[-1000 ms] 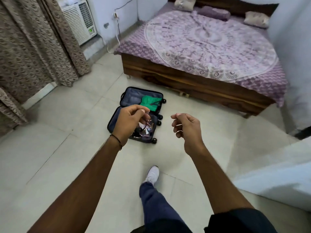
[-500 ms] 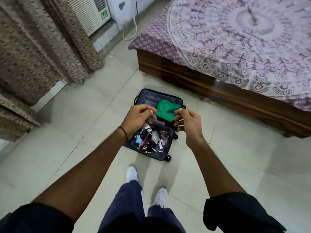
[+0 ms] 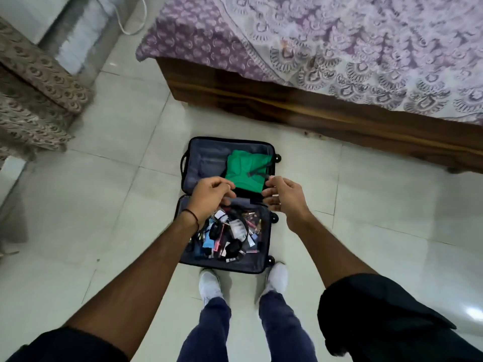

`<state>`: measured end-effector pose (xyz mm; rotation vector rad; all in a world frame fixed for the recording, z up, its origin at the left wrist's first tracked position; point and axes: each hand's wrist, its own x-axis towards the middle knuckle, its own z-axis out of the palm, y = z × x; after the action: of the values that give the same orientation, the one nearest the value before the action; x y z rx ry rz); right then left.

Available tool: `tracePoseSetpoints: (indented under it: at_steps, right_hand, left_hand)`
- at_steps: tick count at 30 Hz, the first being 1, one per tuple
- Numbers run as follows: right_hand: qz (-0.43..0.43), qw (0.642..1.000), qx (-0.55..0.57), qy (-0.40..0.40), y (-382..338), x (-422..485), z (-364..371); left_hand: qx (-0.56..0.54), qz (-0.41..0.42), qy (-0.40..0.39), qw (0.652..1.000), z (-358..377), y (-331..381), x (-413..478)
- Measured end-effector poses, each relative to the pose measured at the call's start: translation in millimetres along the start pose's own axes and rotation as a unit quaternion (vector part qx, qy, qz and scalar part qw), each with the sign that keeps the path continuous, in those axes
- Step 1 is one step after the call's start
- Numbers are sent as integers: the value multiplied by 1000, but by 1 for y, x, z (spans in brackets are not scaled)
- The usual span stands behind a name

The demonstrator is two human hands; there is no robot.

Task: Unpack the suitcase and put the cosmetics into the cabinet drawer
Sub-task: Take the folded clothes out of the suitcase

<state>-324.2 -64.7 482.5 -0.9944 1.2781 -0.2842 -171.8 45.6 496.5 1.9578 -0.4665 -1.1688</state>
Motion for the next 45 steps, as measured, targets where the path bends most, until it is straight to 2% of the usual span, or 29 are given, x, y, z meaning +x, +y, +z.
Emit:
tracePoseSetpoints:
  at_steps: [7,12,15,18,21,24,29,35,38,39,41,43,45]
  right_hand:
    - [43,998,-31,23,152,219,7]
    - [15,987,-136,84,270,392,13]
    - [17,980,-164,107,312,477,21]
    - [-5,968,-207,145,329,533,37]
    - [-9,946,-271,176,331,564,52]
    - [-36,937,-298,177,333,582,50]
    - [-70,935,-302,172,329,591,43]
    - [-152,874,-406,218,348,572,53]
    - [-188,855,-438,205,349,573,54]
    - [-194,863,-428,186,346,576,53]
    - [-181,913,-340,135,337,587,51]
    - [-148,963,-203,95,329,592,53]
    - [-112,989,-62,69,323,597,53]
  left_hand:
    - [27,-53,15,998,67,-152,200]
    - [86,-19,31,996,111,-273,356]
    - [112,-18,59,992,123,-321,445]
    - [55,-36,86,994,130,-348,511]
    - [40,-51,87,994,135,-367,557]
    - [55,-22,74,995,136,-379,585]
    - [-40,-12,4,999,132,-371,592]
    - [-93,12,-11,996,131,-377,584]
    - [-131,17,-17,991,123,-379,582]
    - [-148,20,-18,989,120,-378,580]
    - [-180,22,-31,983,111,-378,580]
    - [-198,13,-51,979,103,-382,578]
    - [-199,-12,-73,977,96,-390,575]
